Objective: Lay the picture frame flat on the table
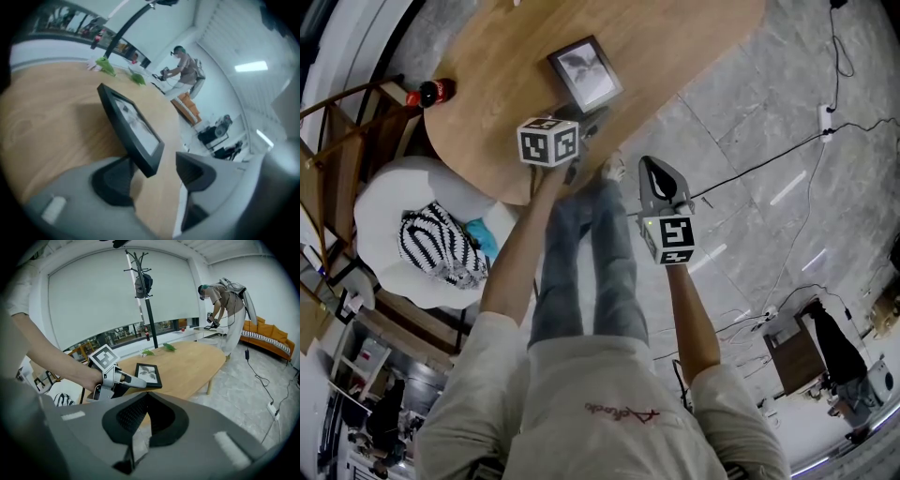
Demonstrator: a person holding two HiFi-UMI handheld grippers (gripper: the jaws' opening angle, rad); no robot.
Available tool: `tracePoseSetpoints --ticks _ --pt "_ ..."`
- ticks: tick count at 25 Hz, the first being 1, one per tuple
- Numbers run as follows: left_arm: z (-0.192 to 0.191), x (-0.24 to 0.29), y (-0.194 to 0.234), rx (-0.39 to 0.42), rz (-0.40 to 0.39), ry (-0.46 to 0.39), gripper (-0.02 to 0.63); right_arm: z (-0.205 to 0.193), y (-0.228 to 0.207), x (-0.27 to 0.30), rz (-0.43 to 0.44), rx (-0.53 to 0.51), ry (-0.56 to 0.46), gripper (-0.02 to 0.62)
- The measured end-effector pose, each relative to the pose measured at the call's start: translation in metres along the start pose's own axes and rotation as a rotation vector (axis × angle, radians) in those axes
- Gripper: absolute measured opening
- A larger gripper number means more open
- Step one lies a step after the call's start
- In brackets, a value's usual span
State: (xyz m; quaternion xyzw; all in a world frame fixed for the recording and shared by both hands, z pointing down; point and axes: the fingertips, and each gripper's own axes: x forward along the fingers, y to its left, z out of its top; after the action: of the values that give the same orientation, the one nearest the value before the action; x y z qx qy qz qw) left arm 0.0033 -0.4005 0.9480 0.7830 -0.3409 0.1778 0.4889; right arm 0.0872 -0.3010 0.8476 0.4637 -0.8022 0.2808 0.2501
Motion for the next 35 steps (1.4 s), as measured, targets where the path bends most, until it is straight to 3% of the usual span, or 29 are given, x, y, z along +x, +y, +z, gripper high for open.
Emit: tracePoseSetpoints --ticks 5,8,13,18,29,35 --pt "-0.015 0.001 0.006 0.339 0.136 0.129 0.290 -0.003 0.003 0.002 0.005 0.002 0.006 0.003" --pt "-0.024 0.000 0.011 0.470 0.201 0.179 0.291 -0.005 0.007 0.002 0.012 0.001 0.008 0.003" --pt "-0.036 -0.002 0.019 0.511 0.240 0.211 0.290 -0.006 0.009 0.003 0.021 -0.003 0.003 0.003" --pt "-0.033 -0.010 0.014 0.513 0.226 0.183 0.272 -0.003 0.011 0.002 0.021 -0.012 -0.003 0.003" --pt "-0.001 -0.059 -0.045 0.607 0.191 0.041 0.003 0.030 0.026 -0.024 0.022 -0.044 -0.016 0.004" --pt "0.015 -0.102 -0.090 0.599 0.155 -0.009 0.003 0.060 0.037 -0.058 0.010 -0.061 -0.033 0.004"
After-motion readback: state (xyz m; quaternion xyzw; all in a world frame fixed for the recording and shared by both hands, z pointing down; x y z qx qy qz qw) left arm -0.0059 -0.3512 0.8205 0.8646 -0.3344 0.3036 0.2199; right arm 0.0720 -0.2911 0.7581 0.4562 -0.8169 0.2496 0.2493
